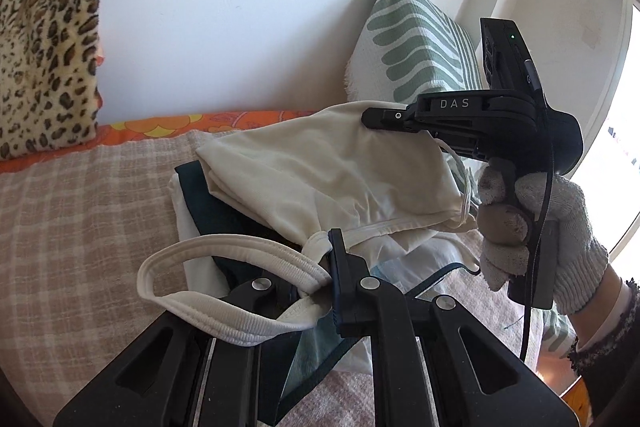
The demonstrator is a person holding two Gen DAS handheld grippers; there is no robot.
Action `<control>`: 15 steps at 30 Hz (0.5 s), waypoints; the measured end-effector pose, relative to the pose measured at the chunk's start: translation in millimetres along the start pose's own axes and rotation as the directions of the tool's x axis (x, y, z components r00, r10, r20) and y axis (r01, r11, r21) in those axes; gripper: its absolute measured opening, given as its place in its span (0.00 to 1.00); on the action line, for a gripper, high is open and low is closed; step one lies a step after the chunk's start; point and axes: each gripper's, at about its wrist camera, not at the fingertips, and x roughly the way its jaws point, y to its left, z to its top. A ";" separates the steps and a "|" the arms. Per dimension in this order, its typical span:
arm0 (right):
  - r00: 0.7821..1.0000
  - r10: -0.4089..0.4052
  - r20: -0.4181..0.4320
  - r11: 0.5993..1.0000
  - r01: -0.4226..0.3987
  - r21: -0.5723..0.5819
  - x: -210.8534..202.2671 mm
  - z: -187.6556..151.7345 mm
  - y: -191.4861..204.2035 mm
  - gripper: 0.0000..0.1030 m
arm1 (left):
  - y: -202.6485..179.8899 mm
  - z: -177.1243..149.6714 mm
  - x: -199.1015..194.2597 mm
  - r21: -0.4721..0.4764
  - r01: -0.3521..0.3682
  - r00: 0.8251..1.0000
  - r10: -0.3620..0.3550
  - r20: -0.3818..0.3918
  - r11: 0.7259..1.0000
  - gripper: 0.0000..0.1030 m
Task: Fold small clothes
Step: 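Carry the folded camisole with the left tool onto the clothes stack, then open the left tool and release the camisole on the stack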
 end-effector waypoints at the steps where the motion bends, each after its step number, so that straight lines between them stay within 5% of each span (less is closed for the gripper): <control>1: 1.000 -0.024 -0.010 1.000 0.024 -0.016 4.9 -0.6 -0.6 0.09 | 0.3 -1.9 1.7 0.004 -0.001 1.000 0.001 -0.015 1.000 0.10; 5: 0.991 -0.129 -0.032 0.989 0.126 -0.078 17.3 -6.1 -1.6 0.11 | -0.3 -8.4 5.2 0.045 -0.026 0.998 0.028 -0.057 0.999 0.14; 7: 0.977 -0.210 -0.028 0.975 0.207 -0.084 18.2 -7.3 -4.3 0.26 | -0.9 -11.0 3.4 0.052 -0.036 0.997 0.039 -0.064 0.998 0.16; 9: 0.957 -0.290 -0.012 0.953 0.288 -0.096 16.1 -7.5 -6.0 0.39 | -1.2 -13.5 1.6 0.055 -0.041 0.996 0.046 -0.077 0.998 0.31; 11: 0.945 -0.328 -0.005 0.941 0.326 -0.090 11.3 -6.7 -7.6 0.42 | -1.4 -15.8 -1.1 0.058 -0.062 0.994 0.066 -0.087 0.996 0.52; 15: 0.937 -0.348 0.006 0.934 0.347 -0.079 -0.9 -6.7 -5.7 0.46 | -1.2 -18.1 -11.8 0.065 -0.088 0.993 0.093 -0.069 0.994 0.54</control>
